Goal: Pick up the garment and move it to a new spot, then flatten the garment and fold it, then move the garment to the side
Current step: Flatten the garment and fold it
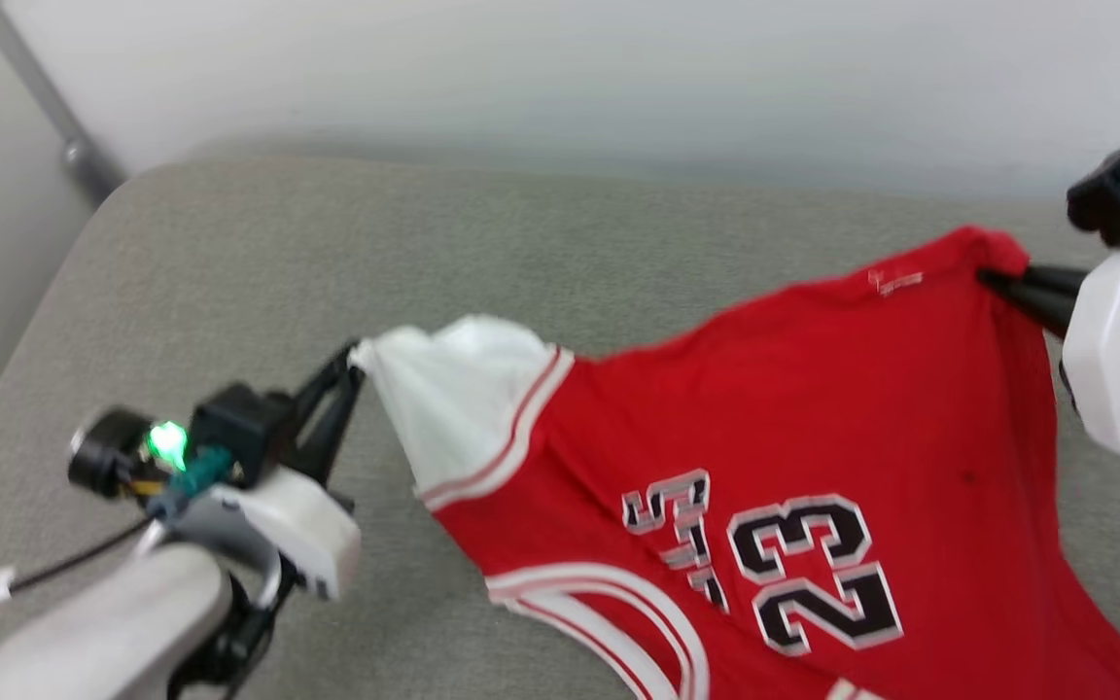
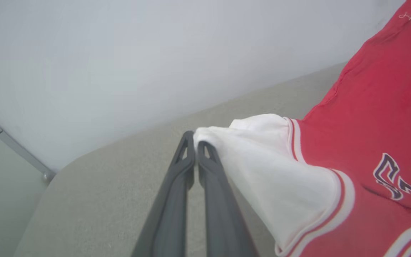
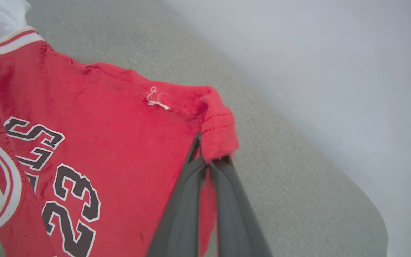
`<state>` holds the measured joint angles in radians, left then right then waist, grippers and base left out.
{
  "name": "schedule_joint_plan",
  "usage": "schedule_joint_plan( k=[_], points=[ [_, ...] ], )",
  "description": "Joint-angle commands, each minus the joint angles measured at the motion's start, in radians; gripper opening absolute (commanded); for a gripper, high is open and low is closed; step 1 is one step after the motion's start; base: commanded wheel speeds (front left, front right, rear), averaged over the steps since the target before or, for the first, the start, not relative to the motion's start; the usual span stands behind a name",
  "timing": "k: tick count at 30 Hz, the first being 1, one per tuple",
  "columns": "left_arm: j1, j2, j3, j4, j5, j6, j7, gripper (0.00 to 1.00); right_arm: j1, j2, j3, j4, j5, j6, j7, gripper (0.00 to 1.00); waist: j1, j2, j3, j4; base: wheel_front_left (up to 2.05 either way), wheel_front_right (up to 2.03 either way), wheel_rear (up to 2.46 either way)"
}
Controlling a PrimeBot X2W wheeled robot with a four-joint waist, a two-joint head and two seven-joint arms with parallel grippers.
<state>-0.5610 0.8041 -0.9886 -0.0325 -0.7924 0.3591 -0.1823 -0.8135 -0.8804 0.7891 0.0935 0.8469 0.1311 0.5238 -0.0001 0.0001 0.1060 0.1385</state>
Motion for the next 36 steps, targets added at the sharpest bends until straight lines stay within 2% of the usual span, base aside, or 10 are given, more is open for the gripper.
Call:
schedule_joint_plan(
  k=[1, 8, 15, 20, 23, 29, 36],
  points=[
    [-0.053, 0.0, 0.015, 0.011, 0.014, -0.016, 0.009, 0.0, -0.027, 0.018, -0.019, -0.005, -0.02, -0.001, -0.024, 0.0, 0.0001, -0.0001, -0.015, -0.035, 0.0, 0.0, 0.0],
    [-0.253, -0.024, 0.063, 0.058, 0.046, -0.073, 0.044, 0.0, -0.102, 0.066, -0.12, 0.027, -0.097, -0.001, -0.088, 0.0, 0.0001, -0.0001, 0.023, -0.076, 0.0, 0.0, 0.0],
    [-0.531, -0.122, 0.106, 0.198, 0.082, -0.147, 0.078, 0.0, -0.221, 0.119, -0.245, 0.079, -0.204, -0.001, -0.119, 0.0, 0.0001, -0.0001, 0.12, -0.09, 0.0, 0.0, 0.0],
    [-0.755, -0.187, 0.121, 0.316, 0.125, -0.199, 0.101, 0.0, -0.381, 0.168, -0.305, 0.131, -0.301, -0.001, -0.125, 0.0, 0.0001, -0.0001, 0.212, -0.096, 0.0, 0.0, 0.0],
    [-0.892, -0.22, 0.135, 0.393, 0.154, -0.225, 0.105, 0.0, -0.496, 0.2, -0.318, 0.169, -0.36, -0.001, -0.136, 0.0, 0.0001, -0.0001, 0.264, -0.099, 0.0, 0.0, 0.0],
    [-1.141, -0.279, 0.171, 0.534, 0.189, -0.25, 0.107, 0.0, -0.731, 0.255, -0.307, 0.277, -0.451, -0.001, -0.178, 0.0, 0.0001, -0.0001, 0.335, -0.106, 0.0, 0.0, 0.0],
    [-1.339, -0.334, 0.196, 0.679, 0.202, -0.284, 0.079, 0.0, -0.947, 0.328, -0.276, 0.439, -0.514, -0.001, -0.262, 0.0, 0.0001, -0.0001, 0.375, -0.114, 0.0, 0.0, 0.0]
  ],
)
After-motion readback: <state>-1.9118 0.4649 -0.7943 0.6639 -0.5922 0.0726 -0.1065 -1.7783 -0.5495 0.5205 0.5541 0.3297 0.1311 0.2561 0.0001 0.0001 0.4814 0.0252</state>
